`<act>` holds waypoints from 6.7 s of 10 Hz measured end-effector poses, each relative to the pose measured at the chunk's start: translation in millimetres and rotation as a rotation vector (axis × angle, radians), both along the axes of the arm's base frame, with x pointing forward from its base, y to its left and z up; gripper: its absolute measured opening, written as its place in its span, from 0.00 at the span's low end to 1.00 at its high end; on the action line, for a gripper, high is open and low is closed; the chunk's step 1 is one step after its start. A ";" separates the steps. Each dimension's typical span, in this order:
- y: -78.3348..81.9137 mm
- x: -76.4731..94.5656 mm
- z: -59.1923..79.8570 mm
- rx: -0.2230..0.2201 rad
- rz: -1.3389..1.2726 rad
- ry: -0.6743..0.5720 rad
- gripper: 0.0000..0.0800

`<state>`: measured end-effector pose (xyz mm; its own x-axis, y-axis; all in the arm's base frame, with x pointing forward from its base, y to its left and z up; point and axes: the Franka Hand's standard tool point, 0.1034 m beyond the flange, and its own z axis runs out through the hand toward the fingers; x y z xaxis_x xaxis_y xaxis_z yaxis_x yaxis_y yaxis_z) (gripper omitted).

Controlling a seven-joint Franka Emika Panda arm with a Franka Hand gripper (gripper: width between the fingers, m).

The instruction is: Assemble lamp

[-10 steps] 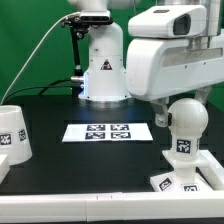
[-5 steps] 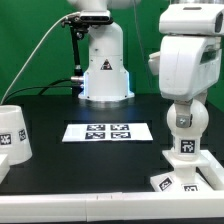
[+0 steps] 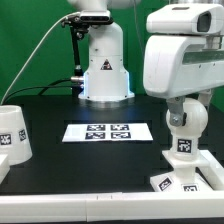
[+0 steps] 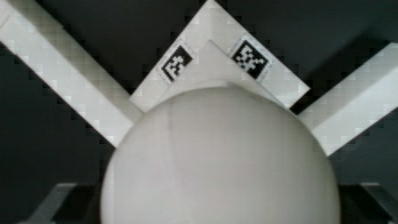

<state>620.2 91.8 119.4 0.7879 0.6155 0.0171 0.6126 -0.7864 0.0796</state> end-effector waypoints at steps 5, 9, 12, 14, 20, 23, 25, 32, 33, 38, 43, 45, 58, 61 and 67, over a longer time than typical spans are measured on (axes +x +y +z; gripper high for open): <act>-10.0 3.4 1.2 0.081 -0.551 -0.009 0.71; -2.4 6.0 0.5 0.099 -0.941 -0.026 0.72; -0.7 4.8 -1.1 0.130 -1.421 -0.022 0.72; 2.5 5.0 0.2 0.126 -1.510 -0.042 0.72; -6.1 3.2 0.0 0.136 -1.767 -0.037 0.72; -6.0 2.7 -1.3 0.134 -1.766 -0.036 0.87; -10.5 3.3 15.5 0.140 -1.705 -0.025 0.87; -18.0 4.1 35.1 0.150 -1.667 -0.017 0.87; -18.3 4.2 35.3 0.150 -1.665 -0.018 0.87; -83.1 -34.5 80.9 0.182 -1.484 -0.006 0.87; -83.0 -36.3 76.4 0.179 -1.472 -0.004 0.87; -106.3 -79.2 63.2 0.169 -1.437 0.045 0.87; -233.9 -145.2 12.7 0.143 -1.231 -0.028 0.87; -239.6 -147.5 7.6 0.133 -1.185 -0.029 0.87; -272.2 -161.3 -24.1 0.062 -1.120 -0.021 0.87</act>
Offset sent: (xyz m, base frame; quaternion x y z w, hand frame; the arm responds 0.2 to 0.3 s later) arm 0.0111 -0.0141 0.0130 -0.0175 0.0018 0.1205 0.9926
